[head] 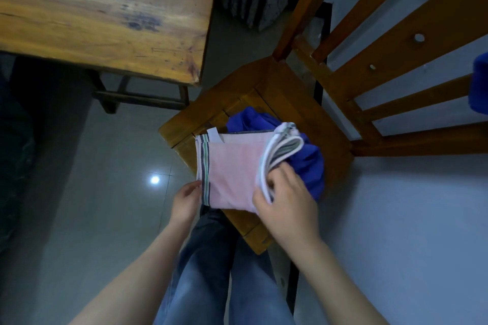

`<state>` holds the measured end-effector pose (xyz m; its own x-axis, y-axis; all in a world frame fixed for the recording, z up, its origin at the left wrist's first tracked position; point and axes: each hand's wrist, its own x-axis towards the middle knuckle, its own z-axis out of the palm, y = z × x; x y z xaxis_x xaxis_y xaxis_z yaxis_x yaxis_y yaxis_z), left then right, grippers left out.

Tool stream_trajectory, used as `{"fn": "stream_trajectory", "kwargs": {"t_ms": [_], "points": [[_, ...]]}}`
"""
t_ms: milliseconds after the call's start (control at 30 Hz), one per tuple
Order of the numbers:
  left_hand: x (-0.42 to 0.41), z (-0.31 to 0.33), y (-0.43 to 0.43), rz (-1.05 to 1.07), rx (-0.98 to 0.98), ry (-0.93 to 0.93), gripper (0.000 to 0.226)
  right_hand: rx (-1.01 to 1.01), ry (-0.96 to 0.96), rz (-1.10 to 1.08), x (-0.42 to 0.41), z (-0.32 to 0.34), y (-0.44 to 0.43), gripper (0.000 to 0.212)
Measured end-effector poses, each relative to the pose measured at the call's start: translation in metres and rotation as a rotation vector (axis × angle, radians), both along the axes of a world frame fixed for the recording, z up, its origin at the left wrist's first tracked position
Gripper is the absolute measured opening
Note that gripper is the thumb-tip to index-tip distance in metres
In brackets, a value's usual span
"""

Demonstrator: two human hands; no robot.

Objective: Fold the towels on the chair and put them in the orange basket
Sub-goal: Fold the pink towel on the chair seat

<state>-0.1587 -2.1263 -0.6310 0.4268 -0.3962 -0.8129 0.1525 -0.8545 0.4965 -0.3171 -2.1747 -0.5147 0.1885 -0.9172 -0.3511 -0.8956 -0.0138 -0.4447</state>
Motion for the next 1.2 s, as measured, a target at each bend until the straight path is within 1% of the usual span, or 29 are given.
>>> {"fn": "stream_trajectory", "kwargs": {"t_ms": [67,133,167,233,300,333,400,433,467,500,533,567,633,700,733,800,833,900,967,1067,1200], "points": [[0.002,0.003,-0.001,-0.006,-0.060,-0.053,0.027,-0.009,0.011,0.112,0.025,-0.017,0.010,0.017],[0.003,0.010,-0.007,0.001,-0.152,-0.079,0.023,0.055,-0.004,0.125,0.043,-0.039,0.015,0.025],[0.003,0.012,-0.011,0.019,-0.188,-0.043,0.023,0.100,-0.009,0.112,0.049,-0.046,0.015,0.029],[0.006,0.011,-0.020,0.084,-0.211,0.141,0.029,0.111,-0.025,0.067,0.060,-0.060,0.015,0.033],[0.007,0.016,-0.032,0.203,-0.211,0.377,0.043,0.092,-0.055,0.032,0.068,-0.067,0.017,0.033],[0.011,0.017,-0.036,0.252,-0.226,0.454,0.049,0.071,-0.081,0.022,0.073,-0.068,0.018,0.030],[0.020,0.021,-0.043,0.225,-0.288,0.501,0.054,0.042,-0.139,0.036,0.079,-0.075,0.021,0.024],[0.025,0.023,-0.044,0.194,-0.325,0.481,0.053,0.060,-0.160,0.075,0.080,-0.079,0.021,0.023],[0.028,0.025,-0.045,0.154,-0.347,0.450,0.048,0.112,-0.173,0.122,0.080,-0.083,0.019,0.026],[0.031,0.025,-0.044,0.099,-0.335,0.375,0.040,0.163,-0.176,0.173,0.078,-0.086,0.017,0.029],[0.032,0.024,-0.042,0.040,-0.312,0.271,0.031,0.164,-0.162,0.222,0.076,-0.089,0.015,0.029],[0.033,0.021,-0.041,-0.026,-0.282,0.158,0.027,0.093,-0.104,0.272,0.071,-0.093,0.013,0.029],[0.031,0.012,-0.035,-0.139,-0.215,0.013,0.037,-0.060,0.089,0.329,0.059,-0.100,0.013,0.033],[0.026,0.003,-0.028,-0.262,-0.173,-0.123,0.044,-0.173,0.210,0.338,0.048,-0.109,0.014,0.037],[0.025,-0.001,-0.023,-0.382,-0.163,-0.280,0.046,-0.225,0.248,0.378,0.044,-0.114,0.015,0.041],[0.022,-0.012,-0.012,-0.733,-0.219,-0.642,0.051,-0.303,0.347,0.475,0.035,-0.123,0.015,0.051],[0.020,-0.017,-0.009,-0.900,-0.272,-0.740,0.053,-0.326,0.396,0.513,0.031,-0.128,0.012,0.056],[0.018,-0.029,-0.008,-1.181,-0.383,-0.817,0.058,-0.337,0.453,0.558,0.023,-0.141,0.002,0.064],[0.021,-0.045,-0.011,-1.324,-0.432,-0.843,0.059,-0.367,0.450,0.613,0.015,-0.154,-0.007,0.066],[0.031,-0.076,-0.007,-1.414,-0.366,-0.825,0.067,-0.388,0.387,0.686,0.004,-0.174,-0.015,0.065],[0.031,-0.094,-0.007,-1.420,-0.345,-0.826,0.072,-0.394,0.324,0.705,-0.002,-0.191,-0.024,0.065]]}}
